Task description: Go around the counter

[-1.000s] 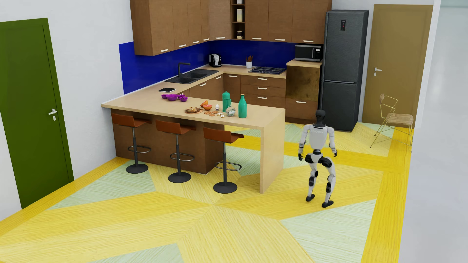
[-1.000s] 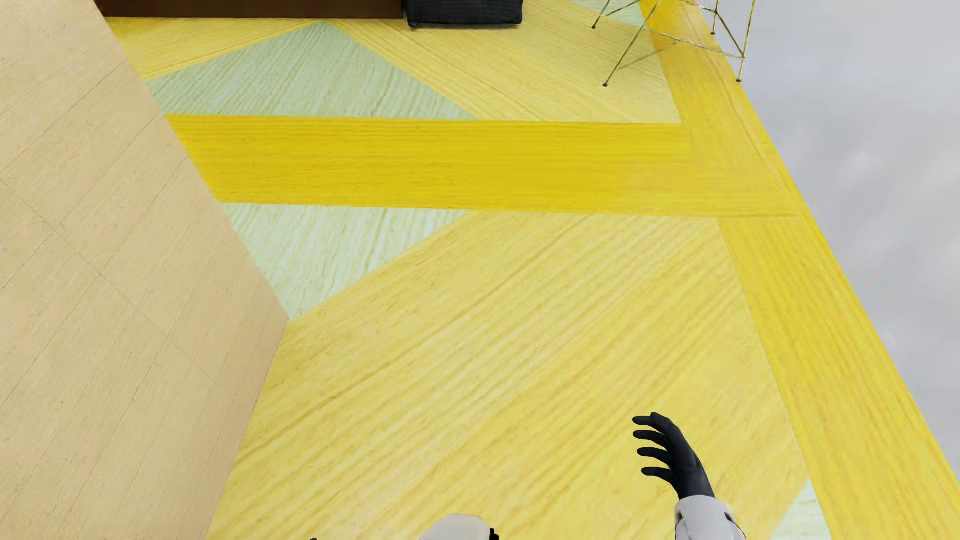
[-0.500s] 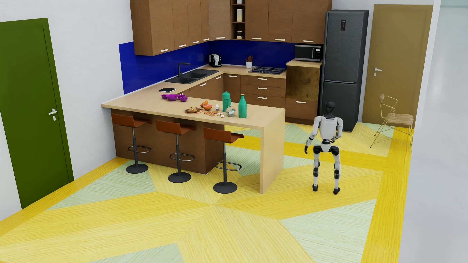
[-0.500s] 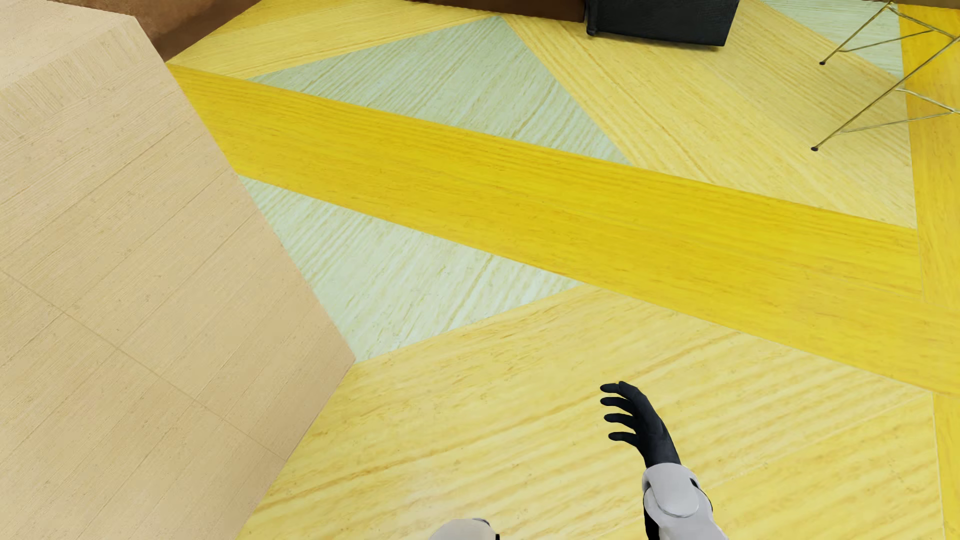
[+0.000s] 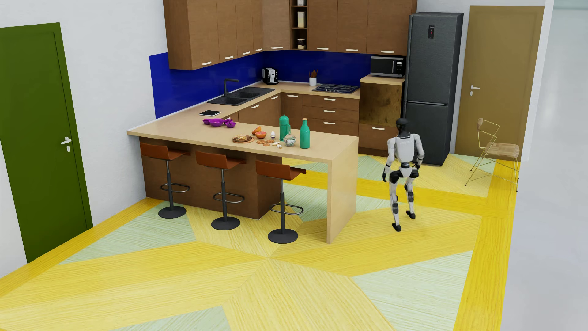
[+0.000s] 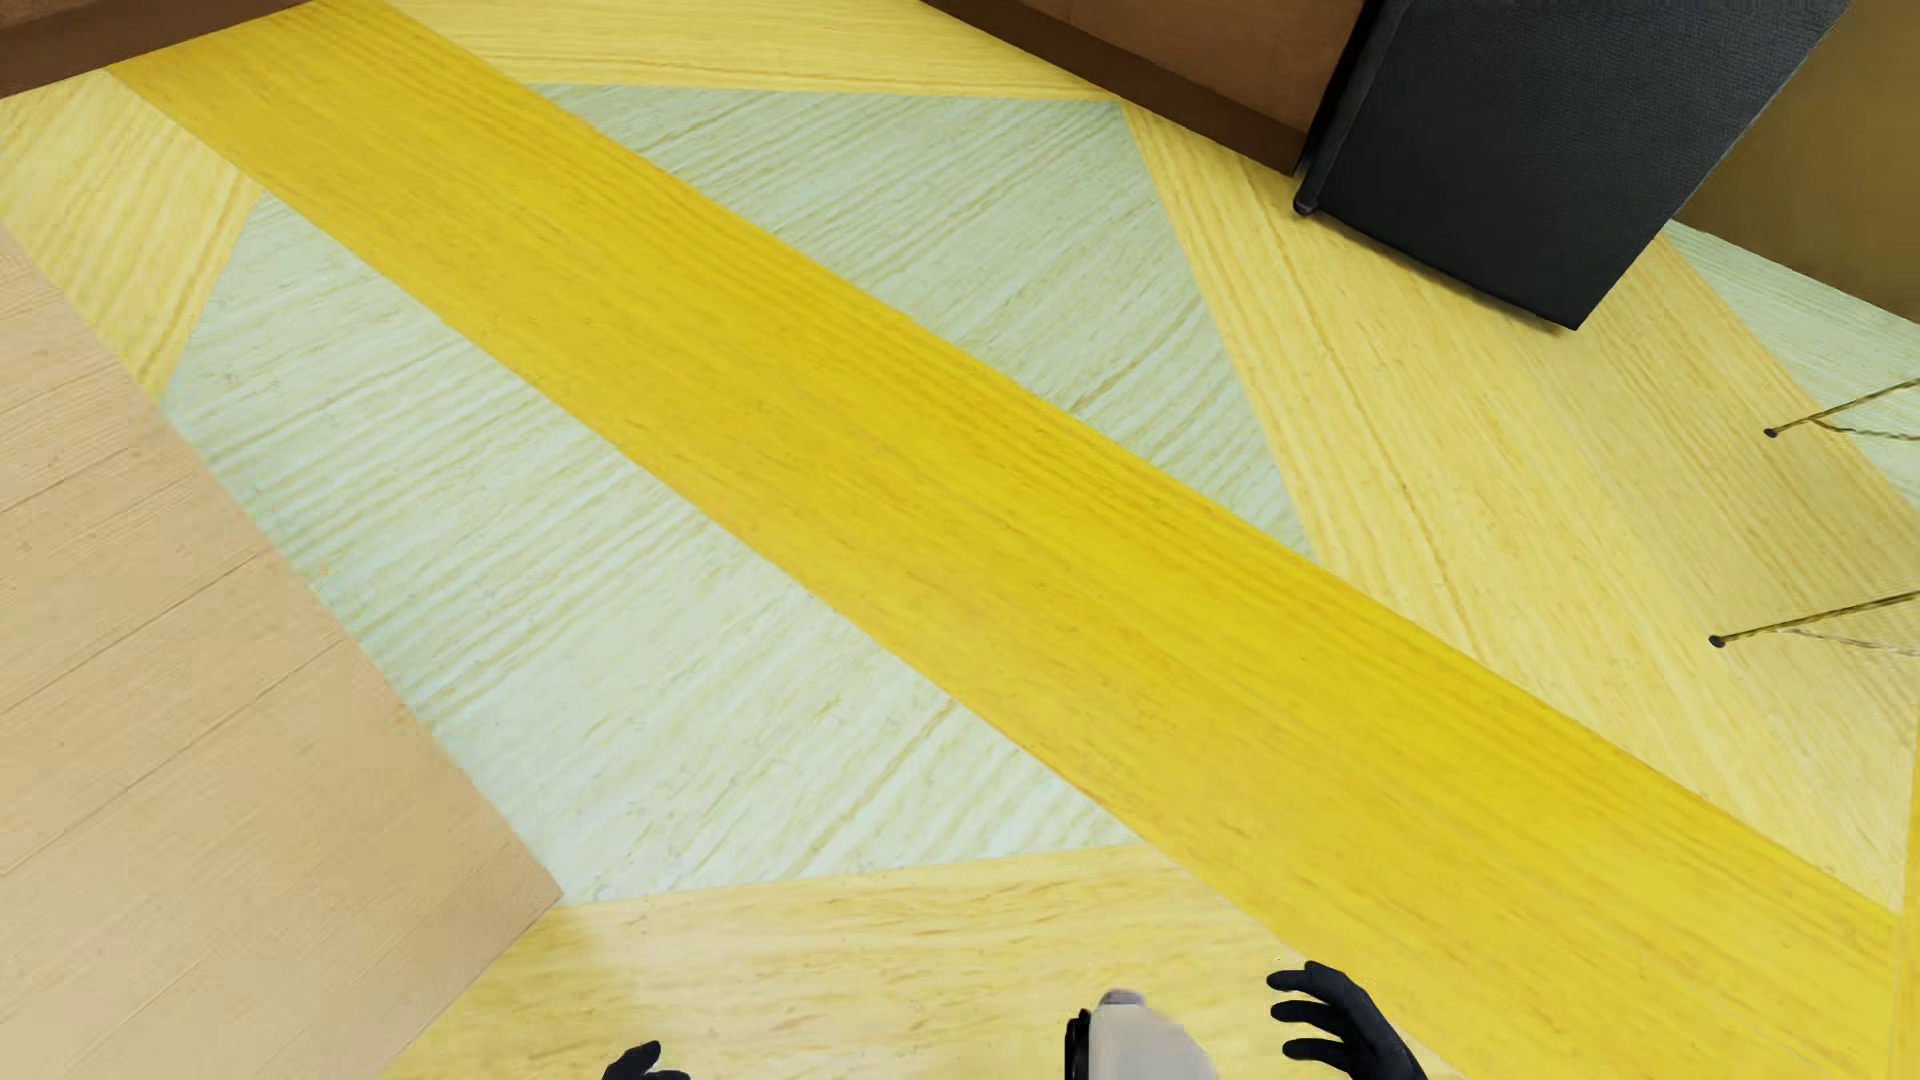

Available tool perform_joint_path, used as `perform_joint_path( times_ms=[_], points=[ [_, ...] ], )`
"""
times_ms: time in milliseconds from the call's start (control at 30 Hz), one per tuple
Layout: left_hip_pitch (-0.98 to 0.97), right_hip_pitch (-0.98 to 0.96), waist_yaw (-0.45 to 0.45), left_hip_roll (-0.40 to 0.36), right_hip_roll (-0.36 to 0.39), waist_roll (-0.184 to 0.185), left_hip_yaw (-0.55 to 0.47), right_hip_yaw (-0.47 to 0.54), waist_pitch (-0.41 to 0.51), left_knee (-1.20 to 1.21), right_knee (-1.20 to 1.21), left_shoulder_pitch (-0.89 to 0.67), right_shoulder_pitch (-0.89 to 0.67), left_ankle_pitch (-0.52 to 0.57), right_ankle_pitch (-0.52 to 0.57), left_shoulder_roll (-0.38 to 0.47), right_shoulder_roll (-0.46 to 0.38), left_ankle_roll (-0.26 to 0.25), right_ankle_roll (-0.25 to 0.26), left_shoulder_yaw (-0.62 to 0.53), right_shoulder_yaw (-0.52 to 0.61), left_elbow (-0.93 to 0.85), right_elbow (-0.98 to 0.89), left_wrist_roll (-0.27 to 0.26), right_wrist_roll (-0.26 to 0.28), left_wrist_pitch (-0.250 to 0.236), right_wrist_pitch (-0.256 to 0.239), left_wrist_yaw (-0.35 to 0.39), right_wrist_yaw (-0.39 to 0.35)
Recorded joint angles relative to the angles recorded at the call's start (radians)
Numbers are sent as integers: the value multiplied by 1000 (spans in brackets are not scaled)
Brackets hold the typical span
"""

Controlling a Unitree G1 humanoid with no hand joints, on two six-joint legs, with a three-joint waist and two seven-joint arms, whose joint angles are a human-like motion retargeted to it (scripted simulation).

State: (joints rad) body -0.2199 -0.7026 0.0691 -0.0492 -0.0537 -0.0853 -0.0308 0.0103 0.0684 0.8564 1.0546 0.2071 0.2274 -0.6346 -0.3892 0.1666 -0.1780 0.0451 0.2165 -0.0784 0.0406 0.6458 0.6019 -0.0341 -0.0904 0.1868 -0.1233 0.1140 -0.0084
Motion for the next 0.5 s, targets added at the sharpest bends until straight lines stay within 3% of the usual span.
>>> perform_joint_path(
  times_ms=[67,100,133,167,200,233,267,300,367,400,433,467,500],
  points=[
    [-76,5,20,-26,-28,-31,7,-7,8,287,-186,-80,15,164,146,-13,-67,38,21,22,-30,-42,78,10,-7,25,15,15,-2],
    [-158,51,64,5,-35,17,28,-51,14,439,-168,-84,-16,331,120,-18,-110,43,-39,17,-22,-13,91,10,17,19,25,-24,-38],
    [-242,115,109,29,-42,68,63,-85,24,482,-179,-29,-92,329,77,-6,-117,22,-158,46,-32,3,48,11,51,1,58,-87,-84],
    [-304,180,169,59,-53,116,89,-114,26,436,-192,39,-160,241,36,11,-95,8,-184,63,-17,-34,-9,22,85,-6,83,-140,-131],
    [-342,234,221,90,-71,154,96,-134,5,317,-202,95,-209,145,-8,15,-56,-9,-104,88,14,-40,-73,47,110,-15,96,-169,-165],
    [-319,221,214,108,-77,181,75,-103,-16,143,-73,136,-264,148,8,22,6,-14,-62,49,48,23,-34,72,118,-32,57,-157,-179],
    [-269,173,196,80,-78,171,76,-36,-29,109,71,141,-263,130,81,33,52,-4,-43,-15,98,95,7,80,112,-41,11,-133,-174],
    [-215,130,169,47,-60,146,66,5,-33,77,125,112,-199,107,119,47,38,-4,-37,-39,146,110,10,60,94,-36,-29,-115,-148],
    [-102,67,65,-1,-23,85,35,12,-27,26,4,79,-63,55,13,-19,19,-13,-31,25,34,-21,9,-12,21,-50,-41,-70,-63],
    [-90,79,47,-19,-25,64,14,4,-31,89,-101,29,-7,32,41,-48,-20,-4,-38,36,-12,-54,49,-42,-5,-74,-49,-61,-31],
    [-144,122,68,-5,-26,81,13,-34,-33,248,-90,-23,8,109,-9,-48,-56,23,-149,-4,-14,-24,70,-63,-4,-105,-14,-75,-23],
    [-204,173,87,28,-30,105,37,-77,-42,357,-105,-40,1,198,-46,-38,-79,58,-203,-1,2,24,55,-82,15,-135,49,-114,-33],
    [-248,234,122,68,-41,118,87,-108,-52,382,-136,-1,-21,230,-76,-27,-65,97,-168,21,26,10,31,-97,43,-145,113,-160,-61]
  ],
)
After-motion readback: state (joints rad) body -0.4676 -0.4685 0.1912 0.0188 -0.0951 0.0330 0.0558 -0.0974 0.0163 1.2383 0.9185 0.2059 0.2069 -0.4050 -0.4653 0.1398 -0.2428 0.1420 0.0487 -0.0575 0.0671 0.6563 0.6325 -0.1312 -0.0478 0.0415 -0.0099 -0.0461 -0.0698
